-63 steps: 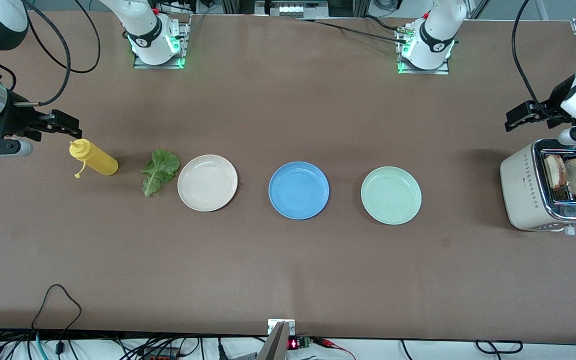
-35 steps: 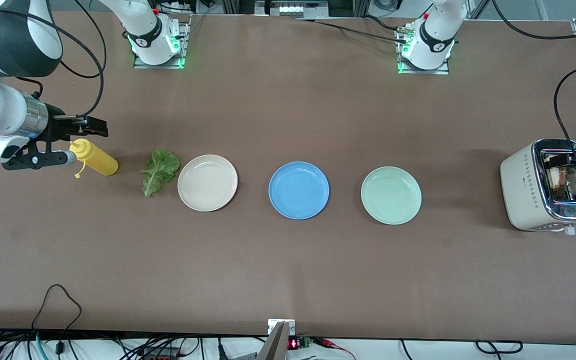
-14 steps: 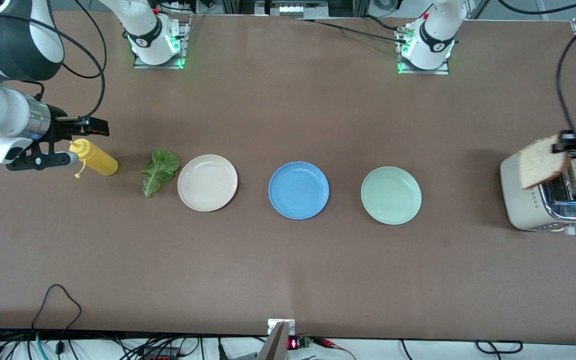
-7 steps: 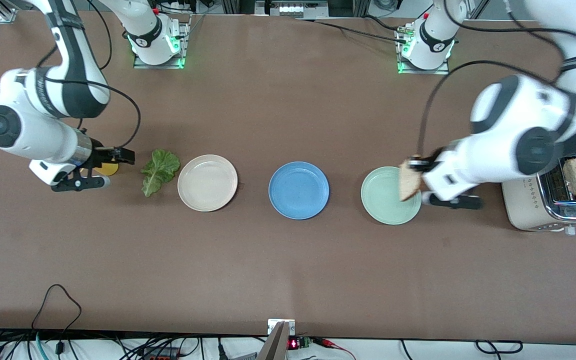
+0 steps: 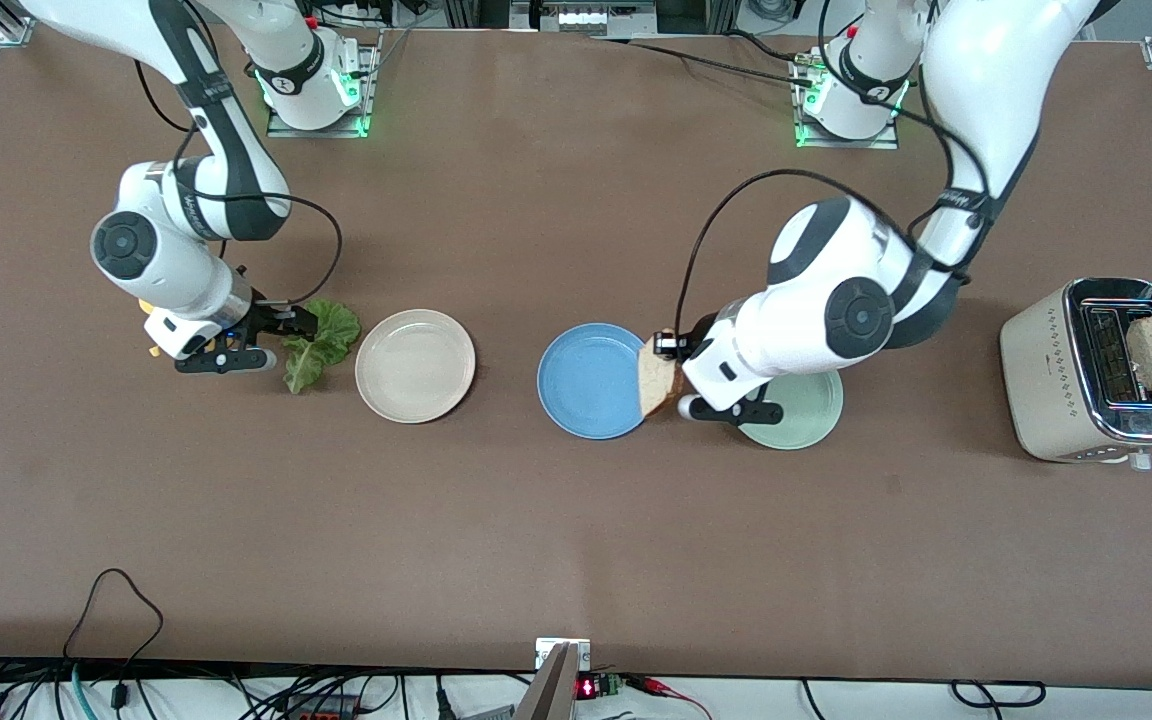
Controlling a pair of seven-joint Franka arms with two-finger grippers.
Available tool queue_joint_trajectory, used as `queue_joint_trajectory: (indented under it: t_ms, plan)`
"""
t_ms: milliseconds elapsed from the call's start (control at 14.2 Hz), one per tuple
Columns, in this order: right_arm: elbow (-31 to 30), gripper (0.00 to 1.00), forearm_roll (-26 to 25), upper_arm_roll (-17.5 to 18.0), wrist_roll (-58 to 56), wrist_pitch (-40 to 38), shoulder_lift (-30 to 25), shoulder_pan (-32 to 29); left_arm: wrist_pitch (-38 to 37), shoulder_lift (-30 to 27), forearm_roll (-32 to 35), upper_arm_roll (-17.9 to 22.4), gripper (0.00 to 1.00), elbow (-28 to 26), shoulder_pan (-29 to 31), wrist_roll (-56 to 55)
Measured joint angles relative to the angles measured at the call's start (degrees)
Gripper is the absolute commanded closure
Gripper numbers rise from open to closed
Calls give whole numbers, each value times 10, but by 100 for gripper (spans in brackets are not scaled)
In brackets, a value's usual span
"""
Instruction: Make sandwich in blue plate with both arms
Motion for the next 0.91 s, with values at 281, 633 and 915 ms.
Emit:
queue_joint_trajectory:
  t_ms: [281,633,915]
  plan:
    - [-2,0,0,-1,1,69,51,-1,141,19,-4,-1,99,-54,-48,-55]
    - [-1,33,0,-2,2,99,76,-2,175,20,-4,-1,99,-68,-70,-86]
    - [-1,84,0,-3,2,99,76,-2,195,27,-4,-1,97,-70,-78,-92]
